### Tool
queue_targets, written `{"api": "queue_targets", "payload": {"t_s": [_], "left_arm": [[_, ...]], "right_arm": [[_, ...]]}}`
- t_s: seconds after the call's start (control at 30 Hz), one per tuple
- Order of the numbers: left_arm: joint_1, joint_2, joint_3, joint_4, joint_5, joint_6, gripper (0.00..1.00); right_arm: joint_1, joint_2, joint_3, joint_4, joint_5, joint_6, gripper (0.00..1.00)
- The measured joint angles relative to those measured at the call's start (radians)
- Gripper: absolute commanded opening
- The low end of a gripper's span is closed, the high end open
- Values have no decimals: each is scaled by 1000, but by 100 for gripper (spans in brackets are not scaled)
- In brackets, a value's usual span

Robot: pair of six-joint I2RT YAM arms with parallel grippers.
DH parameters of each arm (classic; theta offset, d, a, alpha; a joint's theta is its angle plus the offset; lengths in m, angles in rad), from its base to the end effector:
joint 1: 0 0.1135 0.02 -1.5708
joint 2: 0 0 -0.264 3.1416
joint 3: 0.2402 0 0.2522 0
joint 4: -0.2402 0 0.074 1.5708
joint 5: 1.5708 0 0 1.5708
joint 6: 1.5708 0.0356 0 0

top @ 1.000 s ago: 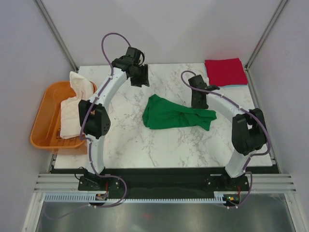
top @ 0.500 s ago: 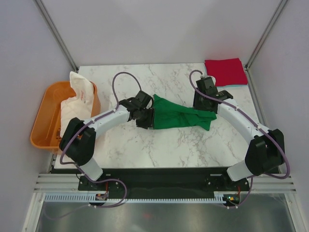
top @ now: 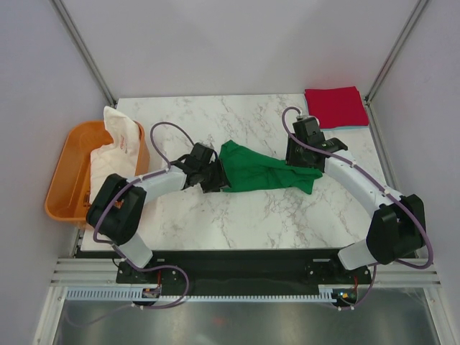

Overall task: Fold and stack the t-shirts
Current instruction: Flatten the tshirt out

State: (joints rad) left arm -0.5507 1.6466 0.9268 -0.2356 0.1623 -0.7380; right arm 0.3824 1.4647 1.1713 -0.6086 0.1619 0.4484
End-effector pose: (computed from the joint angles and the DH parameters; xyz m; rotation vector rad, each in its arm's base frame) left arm 0.2754 -0.1759 0.1713 -0.1805 2.6573 -0.6814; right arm 0.2912 0.1109 0.2770 0.1506 2.4587 0.1625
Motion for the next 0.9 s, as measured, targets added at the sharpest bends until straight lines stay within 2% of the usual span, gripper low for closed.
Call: {"api": "queue_targets", "payload": {"t_s": [0.27,0.37,0.83,0.9], "left_arm": [[6,17,-20,103,2,-71,48],[6,18,-27,118,2,-85,42],[-8,15,-53,138,-3,-140,40],[-15,15,-53,138,-7,-145,35]], "right_arm": [[0,-3,-38,18,-10,2,47],[0,-3,-49,23,-11,3,47],[0,-3,-79,37,-26,8,45],[0,-4,-85,41,-26,8,45]]}}
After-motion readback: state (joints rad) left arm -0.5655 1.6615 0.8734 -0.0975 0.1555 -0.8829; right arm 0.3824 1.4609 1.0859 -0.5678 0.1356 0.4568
